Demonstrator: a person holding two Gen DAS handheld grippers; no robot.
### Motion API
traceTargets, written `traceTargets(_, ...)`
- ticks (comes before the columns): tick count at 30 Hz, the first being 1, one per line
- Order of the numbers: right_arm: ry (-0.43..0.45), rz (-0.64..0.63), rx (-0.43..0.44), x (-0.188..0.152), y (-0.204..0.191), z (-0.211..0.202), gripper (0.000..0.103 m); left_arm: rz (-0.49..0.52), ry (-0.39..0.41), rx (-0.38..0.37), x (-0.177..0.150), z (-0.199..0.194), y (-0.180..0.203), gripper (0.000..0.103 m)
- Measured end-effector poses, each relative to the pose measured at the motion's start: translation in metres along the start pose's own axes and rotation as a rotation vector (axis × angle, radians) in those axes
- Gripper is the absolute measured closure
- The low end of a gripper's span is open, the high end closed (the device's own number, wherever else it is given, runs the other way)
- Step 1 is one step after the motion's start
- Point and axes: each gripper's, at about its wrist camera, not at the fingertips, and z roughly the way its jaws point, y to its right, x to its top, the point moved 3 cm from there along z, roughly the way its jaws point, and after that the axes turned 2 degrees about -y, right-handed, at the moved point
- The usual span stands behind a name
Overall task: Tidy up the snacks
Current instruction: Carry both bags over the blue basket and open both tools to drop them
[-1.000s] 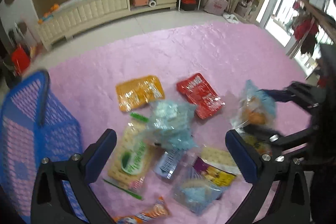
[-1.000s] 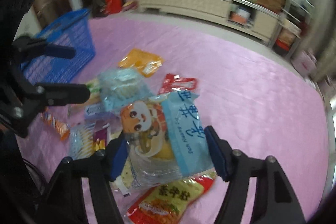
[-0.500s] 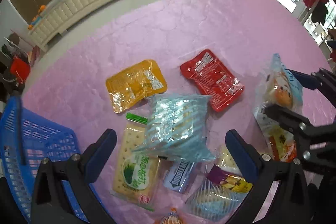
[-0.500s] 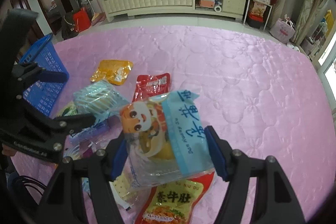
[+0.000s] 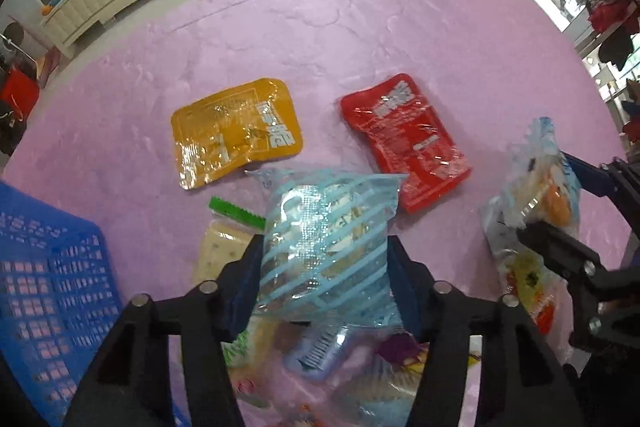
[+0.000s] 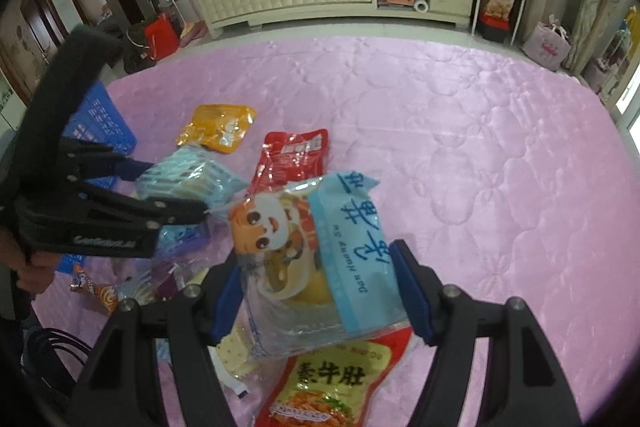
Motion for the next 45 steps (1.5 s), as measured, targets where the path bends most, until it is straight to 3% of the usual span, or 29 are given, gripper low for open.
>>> traceTargets(8, 0.015, 0.005, -0.001, -0.001, -0.016, -0.045, 0.03, 0.004, 0.121, -0.013, -0.042, -0.062, 0.021, 0.049)
traceTargets(17, 0.087, -0.049, -0.016, 0.005, -0.062, -0.118, 0.03, -0.017, 0.268, -0.022, -0.091, -0.145, 0.019, 0.049)
traceTargets(26, 0.145, -0.128, -0.018, 0.009, -0.126, -0.167, 0.03, -0.07, 0.367, 0.004, -0.148, -0.212, -0.025, 0.049)
traceTargets(31, 0.159, -0.162, -0.016, 0.012, -0.161, -0.177, 0.03, -0.097, 0.386, 0.013, -0.172, -0.23, -0.057, 0.049)
traceTargets(38, 0.16, -0.2, 0.024, 0.029, -0.214, -0.172, 0.03, -0.134, 0.405, 0.037, -0.196, -0.26, -0.113, 0.049)
traceTargets(45, 0.148, -0.243, 0.058, 0.054, -0.254, -0.151, 0.03, -0.148, 0.407, 0.066, -0.198, -0.27, -0.165, 0.049)
